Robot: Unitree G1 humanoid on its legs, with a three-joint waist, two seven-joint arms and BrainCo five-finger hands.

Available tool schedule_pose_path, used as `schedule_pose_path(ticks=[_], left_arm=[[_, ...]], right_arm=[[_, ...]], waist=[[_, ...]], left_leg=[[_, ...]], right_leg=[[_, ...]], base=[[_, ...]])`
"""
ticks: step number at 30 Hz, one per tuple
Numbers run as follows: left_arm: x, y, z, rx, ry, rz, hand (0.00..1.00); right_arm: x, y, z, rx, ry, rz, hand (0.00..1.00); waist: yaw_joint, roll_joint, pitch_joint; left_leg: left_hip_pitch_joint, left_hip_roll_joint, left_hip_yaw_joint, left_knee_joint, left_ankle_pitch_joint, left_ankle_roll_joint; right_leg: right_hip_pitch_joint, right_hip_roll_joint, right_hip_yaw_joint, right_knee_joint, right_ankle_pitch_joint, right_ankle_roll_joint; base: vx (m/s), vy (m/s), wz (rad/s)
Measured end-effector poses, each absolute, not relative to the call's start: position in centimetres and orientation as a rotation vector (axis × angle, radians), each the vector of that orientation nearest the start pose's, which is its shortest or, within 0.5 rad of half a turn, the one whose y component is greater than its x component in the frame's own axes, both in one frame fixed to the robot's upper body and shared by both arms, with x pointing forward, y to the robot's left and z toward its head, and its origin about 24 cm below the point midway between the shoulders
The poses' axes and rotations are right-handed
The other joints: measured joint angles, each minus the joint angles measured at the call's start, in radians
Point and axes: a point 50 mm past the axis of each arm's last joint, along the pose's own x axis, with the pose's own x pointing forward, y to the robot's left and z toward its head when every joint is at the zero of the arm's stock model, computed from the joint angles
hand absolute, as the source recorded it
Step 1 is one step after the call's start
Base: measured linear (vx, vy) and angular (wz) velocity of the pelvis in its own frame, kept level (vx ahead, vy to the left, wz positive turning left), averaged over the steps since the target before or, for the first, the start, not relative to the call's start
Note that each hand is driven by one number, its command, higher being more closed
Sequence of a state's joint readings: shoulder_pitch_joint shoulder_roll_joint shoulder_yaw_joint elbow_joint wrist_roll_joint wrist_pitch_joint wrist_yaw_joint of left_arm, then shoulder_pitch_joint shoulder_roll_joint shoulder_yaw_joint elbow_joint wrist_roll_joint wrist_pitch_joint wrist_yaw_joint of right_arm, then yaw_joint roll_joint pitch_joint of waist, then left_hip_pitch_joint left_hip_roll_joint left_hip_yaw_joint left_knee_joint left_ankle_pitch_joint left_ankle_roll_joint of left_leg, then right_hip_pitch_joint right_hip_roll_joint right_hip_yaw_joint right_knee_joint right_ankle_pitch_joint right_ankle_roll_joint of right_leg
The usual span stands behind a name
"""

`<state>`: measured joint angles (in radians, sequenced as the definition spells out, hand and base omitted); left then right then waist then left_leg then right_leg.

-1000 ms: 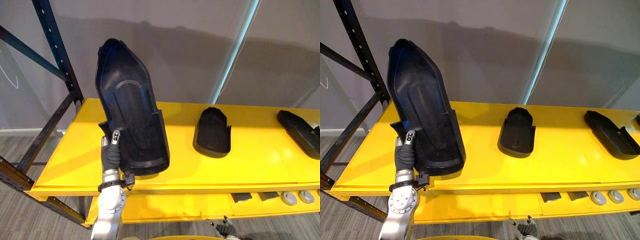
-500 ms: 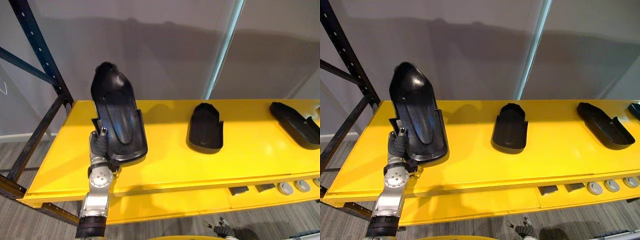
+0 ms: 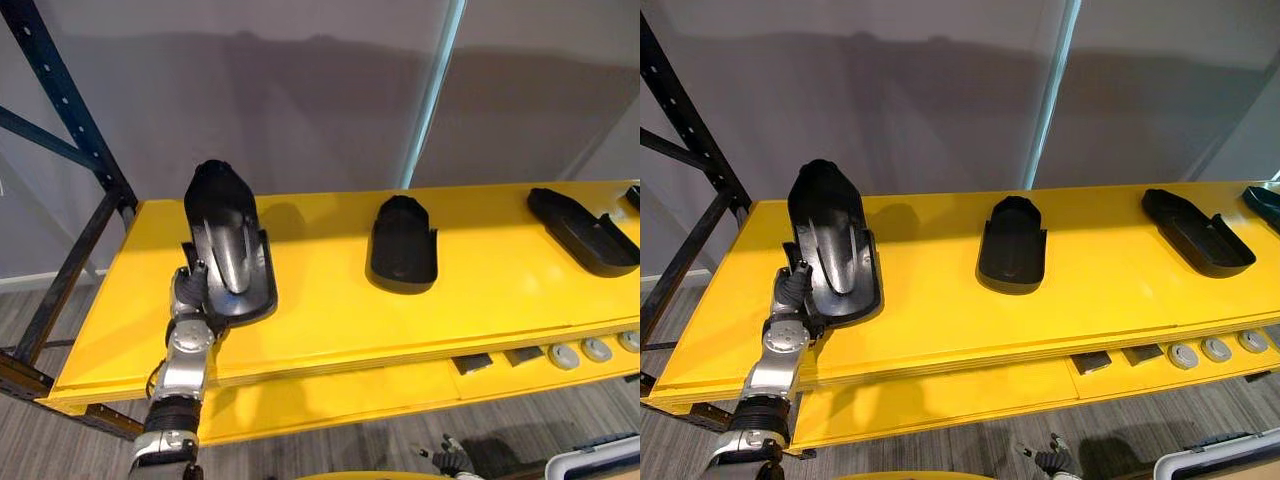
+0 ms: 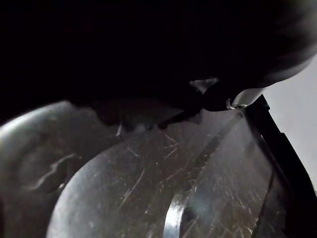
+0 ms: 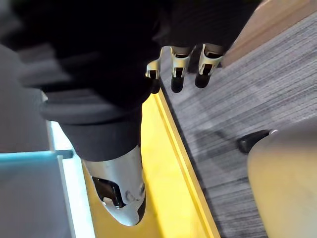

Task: Walk over and take plastic housings, then place them on the shelf

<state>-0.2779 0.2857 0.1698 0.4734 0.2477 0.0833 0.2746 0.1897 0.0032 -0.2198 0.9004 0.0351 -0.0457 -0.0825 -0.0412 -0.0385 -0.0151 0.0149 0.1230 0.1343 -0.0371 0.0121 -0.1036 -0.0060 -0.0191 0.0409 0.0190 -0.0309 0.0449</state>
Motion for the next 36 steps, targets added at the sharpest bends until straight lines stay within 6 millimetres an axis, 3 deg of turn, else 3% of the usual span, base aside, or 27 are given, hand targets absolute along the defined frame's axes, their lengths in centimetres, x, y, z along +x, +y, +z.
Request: schedule_pose_path(ticks=[7,11,19,23,28,31,33,34,36], left_arm=[[31.3,26.7,5.2,0.509,0.157,0.447,0.00],[31.4,26.6,5.3,0.507,0.151,0.449,0.00],[31.4,26.4,5.3,0.456,0.144,0.469,0.00],[31.3,25.2,6.3,0.382,0.066,0.492,0.00],[30.4,21.9,10.5,0.337,-0.187,0.447,0.00],[27.8,19.5,12.9,0.357,-0.379,0.404,0.00],[26.0,18.5,12.9,0.372,-0.422,0.386,0.00],[24.8,18.2,12.5,0.388,-0.426,0.390,1.00],[23.0,17.9,11.4,0.402,-0.394,0.398,1.00]], right_arm=[[8.7,-19.0,-15.6,0.091,1.027,-0.332,0.00],[8.9,-19.1,-15.6,0.089,1.020,-0.330,0.00],[8.8,-19.3,-15.6,0.084,1.023,-0.333,0.00],[8.7,-19.3,-15.6,0.085,1.025,-0.334,0.00],[8.5,-19.4,-15.7,0.088,1.032,-0.344,0.00],[8.4,-19.3,-15.8,0.091,1.031,-0.350,0.00],[8.4,-19.3,-15.8,0.093,1.029,-0.361,0.00],[8.4,-19.3,-15.8,0.093,1.027,-0.370,0.00],[8.2,-19.3,-15.8,0.094,1.022,-0.379,0.00]], waist=[[-0.006,-0.002,0.023],[-0.023,-0.003,0.025],[-0.024,-0.004,0.026],[-0.020,-0.007,0.026],[-0.007,-0.009,0.027],[0.002,-0.008,0.028],[0.004,-0.007,0.028],[0.006,-0.007,0.029],[0.009,-0.003,0.031]], left_leg=[[-0.001,0.000,-0.026,-0.002,0.000,0.000],[-0.001,0.000,-0.033,-0.003,-0.001,0.000],[0.013,-0.003,-0.051,-0.023,0.007,0.004],[0.019,-0.007,-0.055,-0.034,0.011,0.006],[0.015,-0.009,-0.077,-0.028,0.012,0.006],[0.011,-0.008,-0.080,-0.019,0.007,0.007],[0.008,-0.004,-0.080,-0.006,-0.001,0.005],[0.000,-0.002,-0.081,0.019,-0.016,0.004],[-0.018,0.001,-0.081,0.064,-0.048,0.005]], right_leg=[[0.002,0.002,0.005,-0.002,0.000,0.000],[0.002,0.002,0.003,0.002,0.000,-0.001],[0.001,0.001,-0.010,0.012,-0.002,-0.002],[0.005,-0.002,-0.015,0.012,-0.006,0.002],[0.021,-0.004,-0.023,0.012,-0.010,0.005],[0.023,-0.003,-0.019,0.013,-0.013,0.004],[0.026,-0.001,-0.014,0.013,-0.014,0.005],[0.030,0.000,-0.011,0.013,-0.015,0.005],[0.040,0.002,-0.008,0.015,-0.025,0.005]], base=[[0.05,-0.007,-0.05],[-0.01,0.001,0.01],[-0.05,0.000,0.04],[0.00,0.004,0.03],[0.04,0.007,0.11],[0.01,0.003,0.03],[0.00,0.000,0.00],[-0.03,-0.004,-0.01],[-0.06,-0.010,0.00]])
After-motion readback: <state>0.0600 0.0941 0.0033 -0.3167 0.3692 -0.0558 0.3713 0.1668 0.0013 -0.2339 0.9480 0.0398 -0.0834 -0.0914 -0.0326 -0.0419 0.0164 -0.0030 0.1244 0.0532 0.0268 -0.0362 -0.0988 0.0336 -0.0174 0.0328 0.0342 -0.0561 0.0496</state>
